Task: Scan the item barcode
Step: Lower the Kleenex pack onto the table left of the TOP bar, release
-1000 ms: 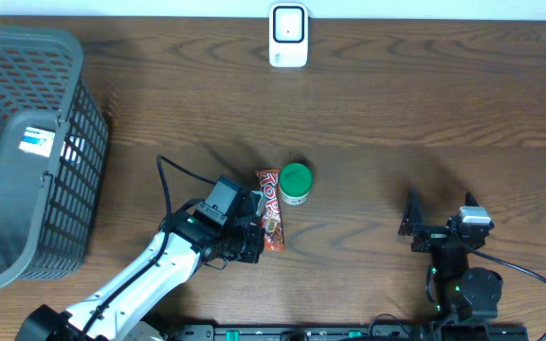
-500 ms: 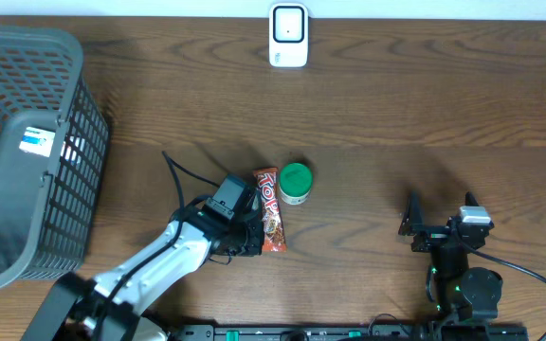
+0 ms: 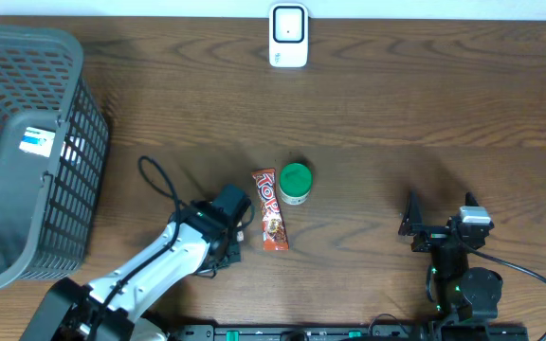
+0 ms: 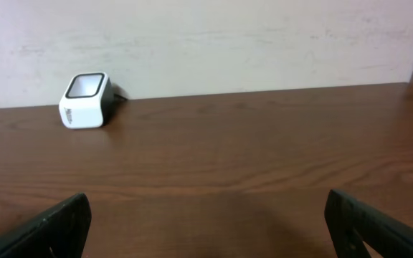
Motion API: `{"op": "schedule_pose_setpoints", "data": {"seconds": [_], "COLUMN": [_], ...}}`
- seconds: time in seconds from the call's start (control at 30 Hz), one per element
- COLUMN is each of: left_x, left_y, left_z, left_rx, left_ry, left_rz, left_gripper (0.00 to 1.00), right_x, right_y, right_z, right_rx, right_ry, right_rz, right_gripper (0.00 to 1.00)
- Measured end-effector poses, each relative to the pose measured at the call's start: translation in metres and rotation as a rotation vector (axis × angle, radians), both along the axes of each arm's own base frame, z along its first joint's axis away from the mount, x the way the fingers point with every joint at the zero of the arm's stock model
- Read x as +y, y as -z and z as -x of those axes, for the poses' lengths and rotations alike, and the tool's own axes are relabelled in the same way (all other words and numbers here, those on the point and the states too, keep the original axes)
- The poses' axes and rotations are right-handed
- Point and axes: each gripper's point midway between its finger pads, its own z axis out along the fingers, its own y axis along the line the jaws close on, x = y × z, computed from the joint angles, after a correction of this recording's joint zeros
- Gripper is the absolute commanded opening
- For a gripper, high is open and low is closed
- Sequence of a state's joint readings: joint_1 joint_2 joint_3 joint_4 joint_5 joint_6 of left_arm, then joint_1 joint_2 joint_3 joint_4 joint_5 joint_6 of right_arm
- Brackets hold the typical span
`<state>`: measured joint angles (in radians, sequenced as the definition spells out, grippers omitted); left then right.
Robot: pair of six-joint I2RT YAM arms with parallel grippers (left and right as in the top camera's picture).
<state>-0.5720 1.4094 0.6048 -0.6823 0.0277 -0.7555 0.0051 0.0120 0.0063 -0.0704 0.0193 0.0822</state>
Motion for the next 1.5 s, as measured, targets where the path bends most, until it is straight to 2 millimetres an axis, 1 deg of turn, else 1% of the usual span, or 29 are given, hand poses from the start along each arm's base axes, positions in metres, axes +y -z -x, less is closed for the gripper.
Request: {"op": "schedule_pose_setpoints", "data": {"seconds": [0.03,0.1,0.2,0.27,0.37,0.53,0.77,0.83,1.0,1.13,1.27,1.5], "left_x": [0.008,0.016,0.018,0.013,0.004,-0.008,-0.029,-0.036,-0.059,-0.065,-0.068,-0.068], "left_y": [-0.001,-0.005,-0.012,-0.013,-0.013,-0.012,-0.014,-0.015,-0.023,-0.027,-0.027,-0.023], "left_z": [-0.001,-0.008,-0.019,-0.024,-0.024,-0.012,-0.002,-0.006,-0.032,-0.042,-0.046,-0.045], "left_rx": [-0.018,-0.072,-0.142,-0.165,-0.159,-0.100,-0.030,-0.040,-0.138,-0.177,-0.189,-0.181], "left_ry": [-0.027,-0.077,-0.135,-0.161,-0.162,-0.173,-0.185,-0.182,-0.155,-0.141,-0.138,-0.140], "left_rz": [-0.036,-0.075,-0.077,-0.050,-0.007,0.049,0.163,0.202,0.310,0.342,0.351,0.344], "left_gripper": [0.08,0.08,0.07,0.07,0.07,0.08,0.07,0.08,0.09,0.11,0.11,0.11], "right_x": [0.000,0.000,0.000,0.000,0.000,0.000,0.000,0.000,0.000,0.000,0.000,0.000], "right_y": [0.000,0.000,0.000,0.000,0.000,0.000,0.000,0.000,0.000,0.000,0.000,0.000], "right_z": [0.000,0.000,0.000,0.000,0.000,0.000,0.000,0.000,0.000,0.000,0.000,0.000], "right_rx": [0.000,0.000,0.000,0.000,0.000,0.000,0.000,-0.001,-0.001,0.000,0.000,0.000], "right_ry": [0.000,0.000,0.000,0.000,0.000,0.000,0.000,0.000,0.000,0.000,0.000,0.000], "right_rz": [0.000,0.000,0.000,0.000,0.000,0.000,0.000,0.000,0.000,0.000,0.000,0.000], "right_gripper": [0.99,0.99,0.99,0.99,0.99,0.99,0.99,0.99,0.99,0.99,0.99,0.99]}}
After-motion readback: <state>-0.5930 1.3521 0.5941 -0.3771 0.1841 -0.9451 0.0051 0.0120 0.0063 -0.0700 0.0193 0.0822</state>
